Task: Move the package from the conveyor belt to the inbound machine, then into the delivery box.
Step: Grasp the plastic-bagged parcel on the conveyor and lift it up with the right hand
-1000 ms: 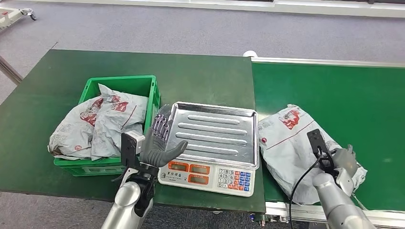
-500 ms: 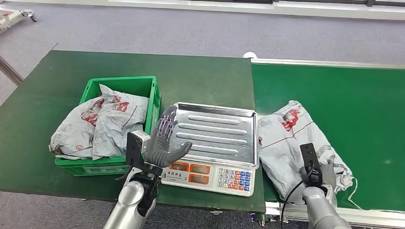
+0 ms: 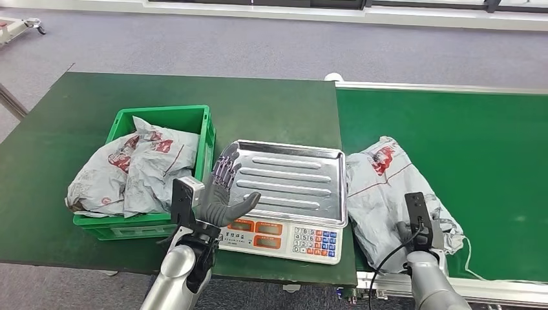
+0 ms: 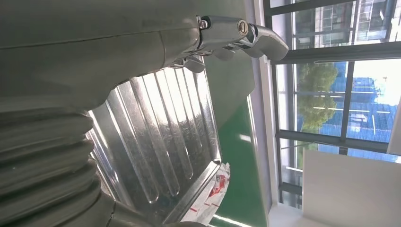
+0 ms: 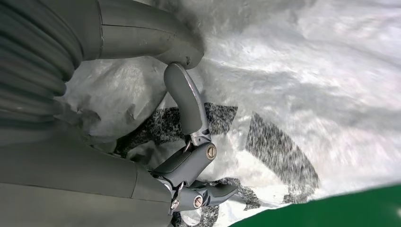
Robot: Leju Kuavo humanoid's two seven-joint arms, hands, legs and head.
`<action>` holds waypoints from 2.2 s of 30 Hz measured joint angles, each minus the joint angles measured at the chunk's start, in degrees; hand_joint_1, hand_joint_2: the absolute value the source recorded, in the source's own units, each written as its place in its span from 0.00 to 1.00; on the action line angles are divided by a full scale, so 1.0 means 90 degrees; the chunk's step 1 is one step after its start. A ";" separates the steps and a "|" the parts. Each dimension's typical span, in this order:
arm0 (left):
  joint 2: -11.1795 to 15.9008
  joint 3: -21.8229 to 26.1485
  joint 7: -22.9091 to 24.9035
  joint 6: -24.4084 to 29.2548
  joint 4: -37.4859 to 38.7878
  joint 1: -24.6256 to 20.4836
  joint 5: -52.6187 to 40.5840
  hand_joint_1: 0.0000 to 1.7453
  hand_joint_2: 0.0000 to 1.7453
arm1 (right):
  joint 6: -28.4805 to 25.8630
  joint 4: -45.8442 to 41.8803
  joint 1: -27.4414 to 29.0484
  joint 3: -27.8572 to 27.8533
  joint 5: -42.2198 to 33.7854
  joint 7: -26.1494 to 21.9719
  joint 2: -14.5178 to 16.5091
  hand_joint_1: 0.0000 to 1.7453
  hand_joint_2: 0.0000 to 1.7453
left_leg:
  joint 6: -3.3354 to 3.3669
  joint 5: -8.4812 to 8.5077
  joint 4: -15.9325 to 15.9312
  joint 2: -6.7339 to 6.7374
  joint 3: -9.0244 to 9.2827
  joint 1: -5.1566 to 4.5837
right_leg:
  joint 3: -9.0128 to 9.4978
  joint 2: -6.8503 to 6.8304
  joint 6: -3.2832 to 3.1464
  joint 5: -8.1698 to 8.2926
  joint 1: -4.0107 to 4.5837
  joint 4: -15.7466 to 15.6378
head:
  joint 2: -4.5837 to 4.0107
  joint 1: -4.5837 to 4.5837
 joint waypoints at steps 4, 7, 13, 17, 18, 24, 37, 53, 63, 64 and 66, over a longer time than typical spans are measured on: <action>0.0000 -0.0027 -0.0015 0.0000 0.0001 -0.0001 -0.0002 0.00 1.00 | 0.0736 0.0000 0.0004 -0.0426 -0.0715 -0.0993 0.0087 1.00 1.00 | -0.0007 -0.0038 0.0000 0.0049 0.0004 0.0003 | 0.0036 0.0052 -0.0003 -0.0010 0.0005 -0.0002 | 0.0000 0.0001; 0.0000 -0.0028 -0.0043 0.0008 -0.0013 -0.0001 -0.0017 0.00 1.00 | 0.0923 0.0000 0.0020 -0.0610 -0.0892 -0.1488 0.0214 1.00 1.00 | -0.0010 -0.0042 0.0000 0.0063 0.0020 0.0002 | 0.0041 0.0064 -0.0006 -0.0012 0.0010 -0.0002 | 0.0000 0.0001; 0.0000 -0.0026 -0.0061 0.0017 -0.0056 -0.0001 -0.0034 0.00 1.00 | 0.0981 0.0000 0.0024 -0.0774 -0.1024 -0.1776 0.0376 1.00 1.00 | -0.0026 -0.0031 -0.0001 0.0060 0.0057 0.0009 | 0.0031 0.0064 -0.0017 -0.0010 0.0021 0.0000 | 0.0000 0.0002; 0.0000 -0.0027 -0.0063 0.0017 -0.0073 0.0000 -0.0080 0.00 1.00 | 0.1087 -0.0001 0.0030 -0.0869 -0.1244 -0.2089 0.0442 1.00 1.00 | -0.0029 -0.0034 -0.0003 0.0055 0.0043 0.0010 | 0.0016 0.0061 -0.0023 -0.0015 0.0023 0.0000 | 0.0000 0.0002; 0.0001 -0.0027 -0.0065 0.0017 -0.0080 0.0000 -0.0089 0.00 1.00 | 0.1103 -0.0002 0.0030 -0.0885 -0.1292 -0.2145 0.0451 1.00 1.00 | -0.0029 -0.0034 -0.0003 0.0053 0.0039 0.0010 | 0.0012 0.0059 -0.0024 -0.0016 0.0023 0.0000 | 0.0000 0.0002; 0.0002 -0.0026 -0.0081 0.0017 -0.0097 0.0002 -0.0097 0.00 1.00 | 0.1180 -0.0007 0.0031 -0.0960 -0.1424 -0.2240 0.0474 1.00 1.00 | -0.0029 -0.0034 -0.0004 0.0046 0.0023 0.0010 | -0.0001 0.0051 -0.0025 -0.0018 0.0022 0.0001 | 0.0000 0.0002; 0.0012 -0.0026 -0.0217 0.0078 -0.0110 0.0051 -0.0115 0.00 1.00 | 0.1069 -0.0554 0.0237 -0.0968 -0.1826 -0.3060 0.0601 1.00 1.00 | -0.0026 -0.0031 -0.0003 -0.0002 -0.0006 0.0010 | -0.0012 0.0005 -0.0024 -0.0028 0.0017 0.0003 | 0.0000 0.0002; 0.0211 0.0044 -0.0542 0.0208 -0.0287 0.0349 -0.0227 0.00 1.00 | 0.0211 -0.6319 0.1087 0.1544 -0.2026 -0.1756 0.0436 1.00 1.00 | -0.0021 -0.0026 -0.0004 -0.0009 -0.0040 0.0009 | -0.0049 -0.0001 -0.0023 -0.0031 0.0011 0.0005 | 0.0000 0.0001; 0.0302 0.0060 -0.0579 0.0265 -0.0380 0.0447 -0.0218 0.00 1.00 | 0.0209 -0.6474 0.1054 0.1933 -0.2323 -0.1873 0.0244 1.00 1.00 | -0.0019 -0.0025 -0.0004 -0.0012 -0.0044 0.0009 | -0.0048 -0.0006 -0.0022 -0.0030 0.0008 0.0005 | 0.0000 0.0002; 0.0307 0.0069 -0.0578 0.0268 -0.0386 0.0456 -0.0217 0.00 1.00 | 0.0209 -0.6473 0.1052 0.1953 -0.2326 -0.1876 0.0232 1.00 1.00 | -0.0019 -0.0025 -0.0004 -0.0012 -0.0045 0.0009 | -0.0048 -0.0006 -0.0022 -0.0031 0.0008 0.0005 | 0.0000 0.0002; 0.0311 0.0087 -0.0578 0.0269 -0.0401 0.0468 -0.0216 0.00 1.00 | 0.0209 -0.6473 0.1049 0.1986 -0.2344 -0.1876 0.0214 1.00 1.00 | -0.0019 -0.0025 -0.0004 -0.0013 -0.0045 0.0009 | -0.0049 -0.0006 -0.0022 -0.0031 0.0009 0.0005 | 0.0000 0.0002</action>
